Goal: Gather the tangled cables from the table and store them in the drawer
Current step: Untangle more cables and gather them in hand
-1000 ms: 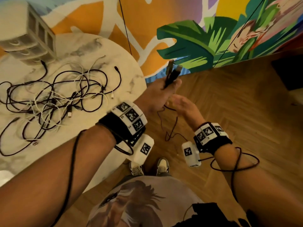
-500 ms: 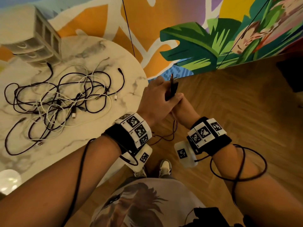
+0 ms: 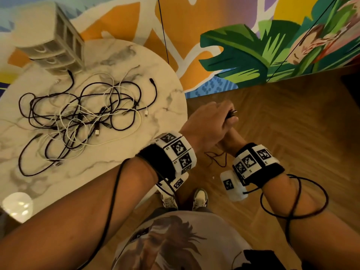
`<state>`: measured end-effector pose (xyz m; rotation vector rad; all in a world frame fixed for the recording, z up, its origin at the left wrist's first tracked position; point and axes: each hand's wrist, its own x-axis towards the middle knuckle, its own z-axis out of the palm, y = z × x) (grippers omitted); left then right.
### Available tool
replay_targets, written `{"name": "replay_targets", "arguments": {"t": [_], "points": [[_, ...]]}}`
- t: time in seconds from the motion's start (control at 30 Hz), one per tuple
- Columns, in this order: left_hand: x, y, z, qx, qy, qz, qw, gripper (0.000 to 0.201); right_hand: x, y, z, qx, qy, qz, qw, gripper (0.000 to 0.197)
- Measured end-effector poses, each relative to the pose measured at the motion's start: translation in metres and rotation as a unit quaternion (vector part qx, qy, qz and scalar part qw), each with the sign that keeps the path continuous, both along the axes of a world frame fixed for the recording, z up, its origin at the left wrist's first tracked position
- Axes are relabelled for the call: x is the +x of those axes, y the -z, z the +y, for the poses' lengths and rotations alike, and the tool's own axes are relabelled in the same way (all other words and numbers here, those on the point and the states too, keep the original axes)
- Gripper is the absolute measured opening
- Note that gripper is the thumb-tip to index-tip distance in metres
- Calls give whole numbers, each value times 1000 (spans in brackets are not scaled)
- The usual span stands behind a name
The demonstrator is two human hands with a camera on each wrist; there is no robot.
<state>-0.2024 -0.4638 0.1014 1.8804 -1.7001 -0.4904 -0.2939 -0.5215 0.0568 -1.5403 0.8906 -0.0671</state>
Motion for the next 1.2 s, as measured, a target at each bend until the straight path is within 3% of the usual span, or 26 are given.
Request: {"name": "replay_targets", "arguments": {"t": [0.07,0.1,0.2,0.3,0.4,0.47,0.67,0.8,0.9,1.07,1.2], "points": [[7,2,0,11,-5,26,1000,20,7,-1,1,73,19,-92,993,36],[14,3,3,15,-14,63,998,20,11,-3,4,48,6,-117,992,32],[46,18,15,22,-88,138,986,20,19,4,2,-20,-9,-24,999,48],[100,57,33,126,-164,71,976,24,16,20,-1,-16,28,40,999,56],[147,84,52,334,-157,-31,929,29,16,31,1,5,61,74,995,56],[172,103,59,389,-154,-80,905,36,15,38,3,16,65,84,994,55],[205,125,27,388,-233,-167,876,44,7,50,10,-15,55,87,995,56],[198,130,12,399,-239,-182,866,35,1,54,14,-16,42,84,995,55],[182,123,21,383,-200,-171,885,34,6,54,15,-17,38,82,996,52],[158,75,63,311,-94,-278,904,28,48,47,21,-41,18,10,999,35],[148,24,83,160,-99,-292,938,14,100,37,37,-57,-57,-49,996,29]]}}
